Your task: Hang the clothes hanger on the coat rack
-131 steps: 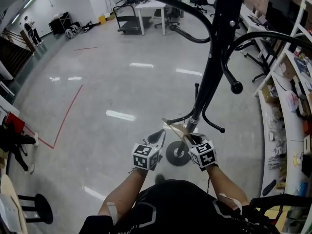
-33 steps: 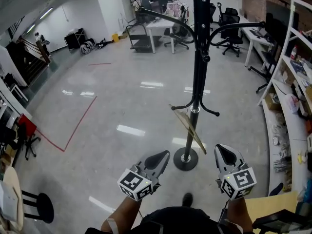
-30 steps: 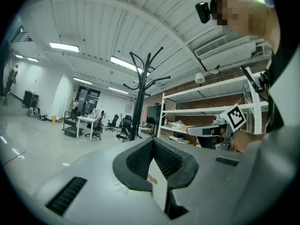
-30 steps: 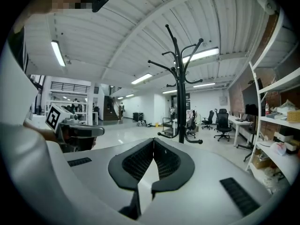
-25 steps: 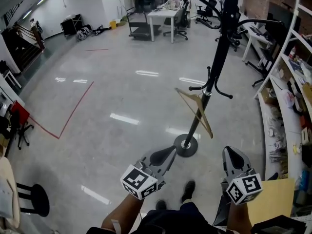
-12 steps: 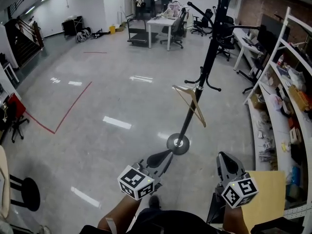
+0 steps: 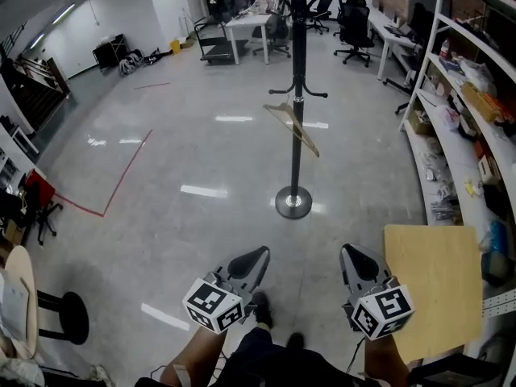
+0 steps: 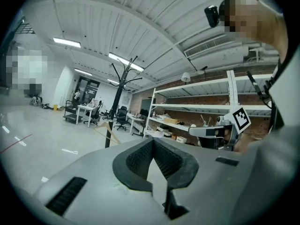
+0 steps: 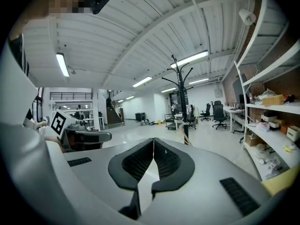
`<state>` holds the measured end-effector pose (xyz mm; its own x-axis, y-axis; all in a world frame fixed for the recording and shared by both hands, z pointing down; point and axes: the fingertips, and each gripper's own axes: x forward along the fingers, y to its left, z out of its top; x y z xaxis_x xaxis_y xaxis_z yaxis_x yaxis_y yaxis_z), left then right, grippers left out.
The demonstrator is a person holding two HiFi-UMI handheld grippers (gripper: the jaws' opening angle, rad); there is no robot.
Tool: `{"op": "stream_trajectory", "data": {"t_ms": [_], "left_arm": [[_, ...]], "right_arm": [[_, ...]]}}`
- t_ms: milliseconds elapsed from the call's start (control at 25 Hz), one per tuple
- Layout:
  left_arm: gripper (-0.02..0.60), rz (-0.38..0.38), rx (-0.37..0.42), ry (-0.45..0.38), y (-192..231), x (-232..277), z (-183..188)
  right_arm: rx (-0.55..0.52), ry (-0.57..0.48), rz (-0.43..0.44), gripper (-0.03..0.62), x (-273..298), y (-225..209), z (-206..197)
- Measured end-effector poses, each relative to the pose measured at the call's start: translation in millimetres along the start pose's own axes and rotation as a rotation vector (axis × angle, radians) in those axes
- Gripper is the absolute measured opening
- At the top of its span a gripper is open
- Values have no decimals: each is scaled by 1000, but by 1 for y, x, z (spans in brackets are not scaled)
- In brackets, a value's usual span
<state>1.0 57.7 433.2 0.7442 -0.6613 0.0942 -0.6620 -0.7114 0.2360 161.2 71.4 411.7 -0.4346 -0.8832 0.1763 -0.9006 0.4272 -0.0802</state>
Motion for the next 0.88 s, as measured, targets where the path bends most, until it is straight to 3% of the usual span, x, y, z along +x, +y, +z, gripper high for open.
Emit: {"op": "stream_trajectory", "data": {"t_ms": [240, 520, 880], "left_arm": [[0, 9, 29, -14, -36, -48, 8], [0, -22, 34, -45, -61, -115, -6], [0, -37, -18, -43, -55, -249, -37]], "right_arm": [[-7, -27, 5, 9, -43, 26, 2], [-68, 1, -62, 9, -85, 76, -3], [-42, 21, -126, 9, -139, 193, -38]]}}
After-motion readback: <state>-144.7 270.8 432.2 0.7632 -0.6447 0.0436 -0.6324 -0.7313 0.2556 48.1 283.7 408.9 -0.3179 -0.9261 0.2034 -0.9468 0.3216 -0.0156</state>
